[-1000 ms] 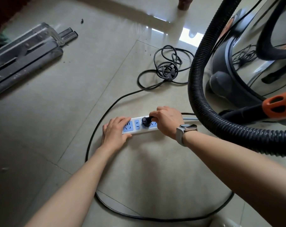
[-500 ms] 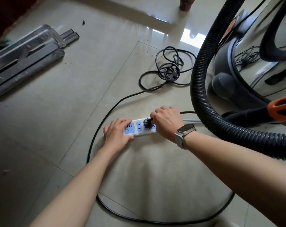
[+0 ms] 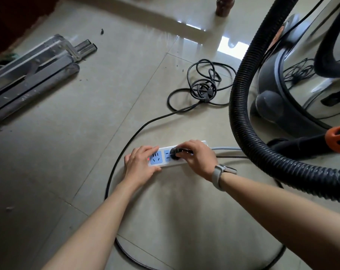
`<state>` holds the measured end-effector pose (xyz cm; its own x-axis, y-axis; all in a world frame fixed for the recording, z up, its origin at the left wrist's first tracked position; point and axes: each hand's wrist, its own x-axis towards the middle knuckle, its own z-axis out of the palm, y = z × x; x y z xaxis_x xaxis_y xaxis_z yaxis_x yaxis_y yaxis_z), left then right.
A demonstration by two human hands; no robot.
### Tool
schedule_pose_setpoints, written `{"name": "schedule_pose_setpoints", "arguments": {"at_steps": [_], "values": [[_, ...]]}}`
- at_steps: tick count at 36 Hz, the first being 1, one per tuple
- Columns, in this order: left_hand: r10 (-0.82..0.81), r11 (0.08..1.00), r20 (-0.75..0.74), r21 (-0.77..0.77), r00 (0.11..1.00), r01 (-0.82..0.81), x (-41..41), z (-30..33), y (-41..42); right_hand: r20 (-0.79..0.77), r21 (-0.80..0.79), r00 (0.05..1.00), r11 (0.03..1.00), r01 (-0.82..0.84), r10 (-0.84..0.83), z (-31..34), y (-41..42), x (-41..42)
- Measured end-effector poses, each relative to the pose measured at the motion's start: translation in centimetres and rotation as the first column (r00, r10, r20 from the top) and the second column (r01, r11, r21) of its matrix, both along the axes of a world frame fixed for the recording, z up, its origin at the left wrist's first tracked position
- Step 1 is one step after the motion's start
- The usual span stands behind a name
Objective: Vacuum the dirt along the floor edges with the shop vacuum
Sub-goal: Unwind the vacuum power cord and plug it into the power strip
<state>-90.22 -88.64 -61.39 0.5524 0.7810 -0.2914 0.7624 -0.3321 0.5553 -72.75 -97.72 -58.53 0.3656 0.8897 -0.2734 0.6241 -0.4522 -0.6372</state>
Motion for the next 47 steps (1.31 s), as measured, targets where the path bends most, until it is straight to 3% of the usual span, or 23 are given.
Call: {"name": "schedule_pose_setpoints", "arguments": {"at_steps": [15,25,29,35,47], "values": [[-0.029,0.994,0.007,0.107,1.000,0.028,-0.2,-0.9,0.1,0.257,0.152,0.957,0.973,-0.176,0.133,-2.7,-0.1,-0.6],[-0.086,0.987,-0.183,0.121,0.979,0.109,0.3,1.2,0.0,0.323,-0.029,0.926,0.980,-0.197,0.195,-1.8,0.2,-1.4],[-0.103,0.982,-0.244,0.130,0.964,0.137,0.4,1.9,0.3,0.313,-0.095,0.932,0.982,-0.162,0.184,-1.2,0.7,-1.8],[-0.109,0.983,-0.223,0.122,0.969,0.139,-1.6,1.6,-0.2,0.274,-0.088,0.940,0.978,-0.188,0.205,-0.7,0.4,-2.9],[0.038,0.943,-0.372,0.320,0.927,0.090,-4.6,1.8,1.2,0.223,-0.120,0.925,0.950,-0.288,0.309,0.0,1.5,-6.6]]}}
